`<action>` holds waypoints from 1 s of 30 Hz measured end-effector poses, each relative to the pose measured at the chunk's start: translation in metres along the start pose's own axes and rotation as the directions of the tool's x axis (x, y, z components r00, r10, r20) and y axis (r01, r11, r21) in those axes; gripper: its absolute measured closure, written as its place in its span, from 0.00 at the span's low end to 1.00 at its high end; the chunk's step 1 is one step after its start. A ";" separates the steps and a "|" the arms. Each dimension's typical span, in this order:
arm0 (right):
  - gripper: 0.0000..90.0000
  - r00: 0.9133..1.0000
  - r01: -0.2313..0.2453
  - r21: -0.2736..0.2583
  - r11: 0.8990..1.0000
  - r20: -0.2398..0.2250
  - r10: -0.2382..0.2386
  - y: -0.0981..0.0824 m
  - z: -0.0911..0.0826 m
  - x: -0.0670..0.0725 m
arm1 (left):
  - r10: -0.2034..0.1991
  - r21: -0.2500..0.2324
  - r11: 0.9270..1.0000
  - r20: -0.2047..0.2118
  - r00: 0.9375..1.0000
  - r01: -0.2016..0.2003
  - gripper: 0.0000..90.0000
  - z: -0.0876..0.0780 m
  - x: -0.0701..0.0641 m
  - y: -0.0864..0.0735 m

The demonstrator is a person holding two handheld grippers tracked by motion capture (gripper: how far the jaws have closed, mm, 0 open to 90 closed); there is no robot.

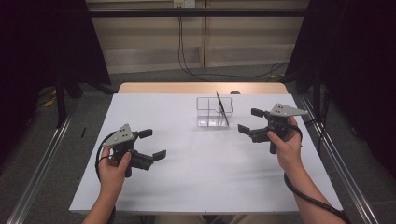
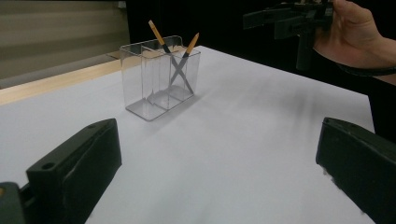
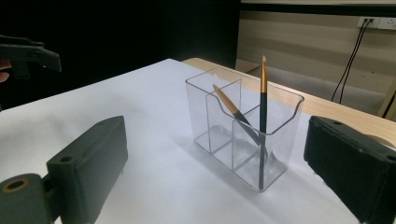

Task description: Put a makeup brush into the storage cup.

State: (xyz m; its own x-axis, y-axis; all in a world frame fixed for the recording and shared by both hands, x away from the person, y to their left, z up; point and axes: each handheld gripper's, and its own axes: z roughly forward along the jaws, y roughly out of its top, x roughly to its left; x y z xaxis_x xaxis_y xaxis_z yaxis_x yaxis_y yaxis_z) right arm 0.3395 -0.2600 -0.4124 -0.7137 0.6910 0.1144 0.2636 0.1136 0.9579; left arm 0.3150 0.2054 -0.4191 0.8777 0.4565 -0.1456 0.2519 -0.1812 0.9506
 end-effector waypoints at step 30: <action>0.06 0.998 0.040 0.058 0.998 0.048 -0.043 -0.018 -0.034 0.011 | 0.005 0.004 1.000 0.001 1.000 -0.005 0.00 0.001 0.000 0.000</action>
State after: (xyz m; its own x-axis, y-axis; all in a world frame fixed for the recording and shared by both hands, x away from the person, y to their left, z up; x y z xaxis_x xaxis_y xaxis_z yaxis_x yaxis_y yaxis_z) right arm 0.3048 -0.2788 -0.4194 -0.6922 0.7192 0.0602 0.2715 0.1822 0.9450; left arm 0.3155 0.2044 -0.4190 0.8795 0.4545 -0.1408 0.2489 -0.1872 0.9503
